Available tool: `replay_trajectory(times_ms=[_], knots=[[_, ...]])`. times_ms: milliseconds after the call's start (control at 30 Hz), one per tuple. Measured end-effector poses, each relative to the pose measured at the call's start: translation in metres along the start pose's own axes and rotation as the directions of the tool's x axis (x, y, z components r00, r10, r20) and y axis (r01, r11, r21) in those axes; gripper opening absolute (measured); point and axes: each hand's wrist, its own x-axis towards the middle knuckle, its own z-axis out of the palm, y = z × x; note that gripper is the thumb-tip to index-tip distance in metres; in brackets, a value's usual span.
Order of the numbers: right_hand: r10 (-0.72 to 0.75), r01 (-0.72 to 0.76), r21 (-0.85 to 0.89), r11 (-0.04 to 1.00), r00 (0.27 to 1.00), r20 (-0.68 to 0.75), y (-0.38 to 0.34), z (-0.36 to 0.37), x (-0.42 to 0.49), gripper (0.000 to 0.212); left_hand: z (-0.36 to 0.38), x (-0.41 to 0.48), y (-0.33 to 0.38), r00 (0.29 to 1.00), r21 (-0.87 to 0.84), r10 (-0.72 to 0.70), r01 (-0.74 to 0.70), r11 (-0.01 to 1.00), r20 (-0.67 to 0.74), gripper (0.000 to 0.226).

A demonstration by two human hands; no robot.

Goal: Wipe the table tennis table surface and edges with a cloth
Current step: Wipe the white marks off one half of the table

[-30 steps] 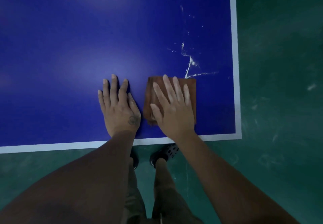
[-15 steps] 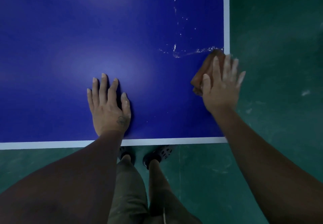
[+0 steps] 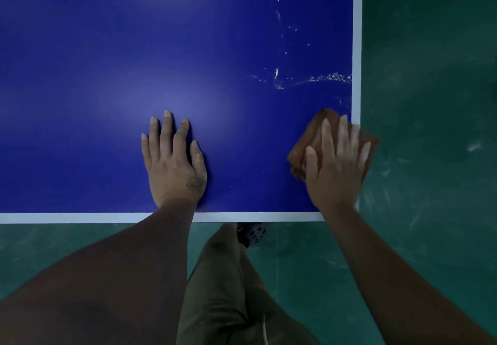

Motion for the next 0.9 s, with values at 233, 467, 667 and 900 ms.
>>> replay_trajectory(times_ms=[233,467,667,900], knots=[[-0.036,0.036,0.011,0.999,0.998,0.054,-0.088,0.015,-0.044,0.067,0.004,0.000,-0.003,0.999,-0.004,0.020,-0.020,1.000,-0.043,0.049],[-0.452,0.446,0.087,0.891,0.889,0.078,-0.096,0.025,-0.065,0.063,0.002,0.000,-0.004,0.999,-0.015,0.009,-0.010,1.000,-0.034,0.050],[-0.302,0.303,-0.009,0.953,0.951,0.072,0.013,0.011,-0.070,0.066,-0.001,-0.001,0.000,1.000,-0.005,-0.004,0.004,1.000,0.015,0.053],[-0.062,0.063,-0.032,0.998,0.997,0.039,-0.037,0.005,0.000,0.064,0.001,0.000,-0.002,1.000,-0.017,0.005,-0.005,1.000,0.000,0.052]])
